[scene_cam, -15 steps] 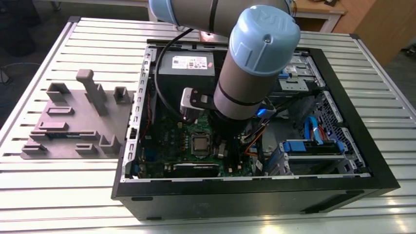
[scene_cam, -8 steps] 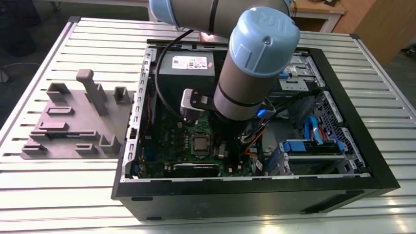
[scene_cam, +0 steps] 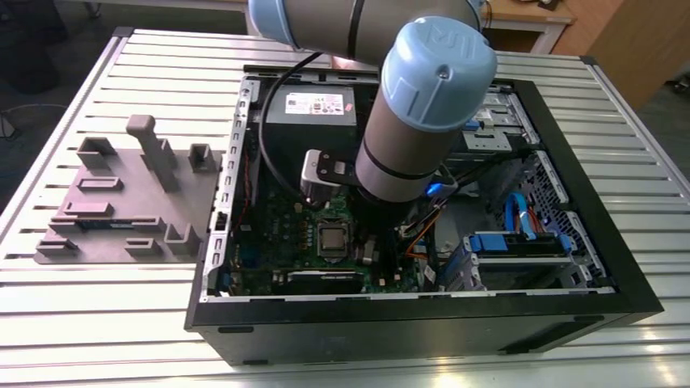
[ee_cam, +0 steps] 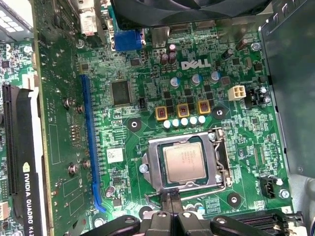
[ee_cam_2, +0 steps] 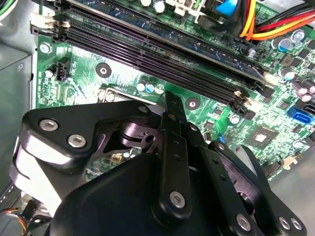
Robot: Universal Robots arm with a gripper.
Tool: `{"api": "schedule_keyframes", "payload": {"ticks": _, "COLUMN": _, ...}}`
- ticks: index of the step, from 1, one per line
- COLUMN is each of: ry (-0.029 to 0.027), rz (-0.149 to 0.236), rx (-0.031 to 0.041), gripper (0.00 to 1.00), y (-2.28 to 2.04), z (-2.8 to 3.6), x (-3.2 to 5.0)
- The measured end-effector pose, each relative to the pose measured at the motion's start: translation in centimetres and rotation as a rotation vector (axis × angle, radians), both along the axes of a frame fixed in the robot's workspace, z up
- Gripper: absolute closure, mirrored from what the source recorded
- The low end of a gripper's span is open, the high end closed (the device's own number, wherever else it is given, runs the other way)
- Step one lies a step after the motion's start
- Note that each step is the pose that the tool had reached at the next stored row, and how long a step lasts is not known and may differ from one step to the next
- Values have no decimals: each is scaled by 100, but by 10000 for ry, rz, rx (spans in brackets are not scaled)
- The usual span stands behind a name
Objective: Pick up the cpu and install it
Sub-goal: 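Install the first cpu locking lever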
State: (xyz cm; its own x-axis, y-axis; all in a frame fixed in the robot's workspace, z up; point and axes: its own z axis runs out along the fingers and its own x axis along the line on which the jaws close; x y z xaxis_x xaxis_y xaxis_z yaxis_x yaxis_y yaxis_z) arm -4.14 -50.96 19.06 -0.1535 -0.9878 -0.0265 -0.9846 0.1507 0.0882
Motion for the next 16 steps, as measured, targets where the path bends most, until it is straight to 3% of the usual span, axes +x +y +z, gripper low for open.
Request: {"api": "schedule_keyframes", "payload": {"ticks": 16, "ry": 0, "rz": 41, "rx": 6, "gripper": 90, "y": 0, "z": -6, "x": 11}}
